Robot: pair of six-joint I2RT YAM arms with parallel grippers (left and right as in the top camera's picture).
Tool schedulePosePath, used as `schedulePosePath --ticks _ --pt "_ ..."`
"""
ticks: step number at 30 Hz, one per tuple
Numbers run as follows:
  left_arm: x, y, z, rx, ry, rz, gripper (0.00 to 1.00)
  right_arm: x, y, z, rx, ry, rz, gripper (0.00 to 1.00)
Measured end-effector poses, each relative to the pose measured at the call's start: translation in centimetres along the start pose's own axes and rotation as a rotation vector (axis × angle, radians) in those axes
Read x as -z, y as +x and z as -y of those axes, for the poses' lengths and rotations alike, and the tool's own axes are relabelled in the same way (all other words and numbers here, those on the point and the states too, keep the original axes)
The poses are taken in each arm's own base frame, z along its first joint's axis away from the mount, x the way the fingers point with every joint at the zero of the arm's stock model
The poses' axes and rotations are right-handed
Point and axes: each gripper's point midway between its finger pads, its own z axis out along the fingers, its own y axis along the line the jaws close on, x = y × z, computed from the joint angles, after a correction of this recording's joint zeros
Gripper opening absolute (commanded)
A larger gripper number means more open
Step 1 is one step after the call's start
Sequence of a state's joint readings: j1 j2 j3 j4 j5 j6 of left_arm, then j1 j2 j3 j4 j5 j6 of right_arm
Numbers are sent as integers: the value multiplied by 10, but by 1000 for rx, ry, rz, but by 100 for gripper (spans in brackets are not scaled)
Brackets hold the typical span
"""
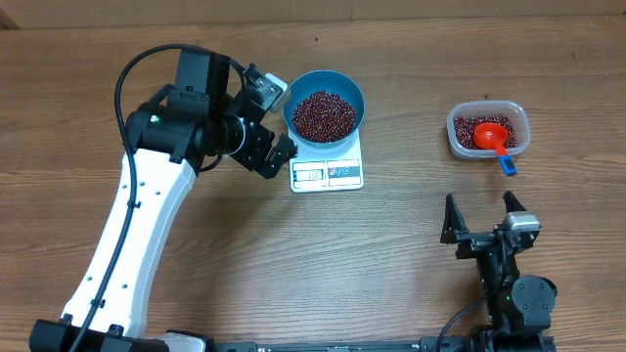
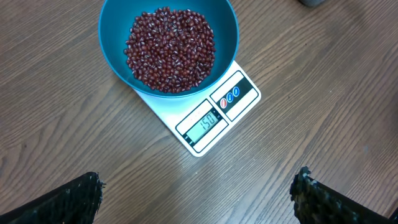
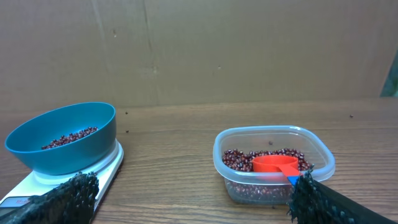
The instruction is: Scoop item into bowl and weigh 150g on scale
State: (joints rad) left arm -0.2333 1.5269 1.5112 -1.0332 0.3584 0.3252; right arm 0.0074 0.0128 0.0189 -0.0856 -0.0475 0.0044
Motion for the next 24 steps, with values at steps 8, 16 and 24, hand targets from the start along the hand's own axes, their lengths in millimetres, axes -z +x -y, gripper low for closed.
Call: schedulePosePath --ticks 8,16,24 --pt "0 0 0 -1 0 1 100 0 0 0 0 -1 0 100" --pt "30 -8 9 -31 -26 79 99 0 0 0 0 0 0 100" --pt "81 -17 14 -55 -96 235 100 0 0 0 0 0 0 100"
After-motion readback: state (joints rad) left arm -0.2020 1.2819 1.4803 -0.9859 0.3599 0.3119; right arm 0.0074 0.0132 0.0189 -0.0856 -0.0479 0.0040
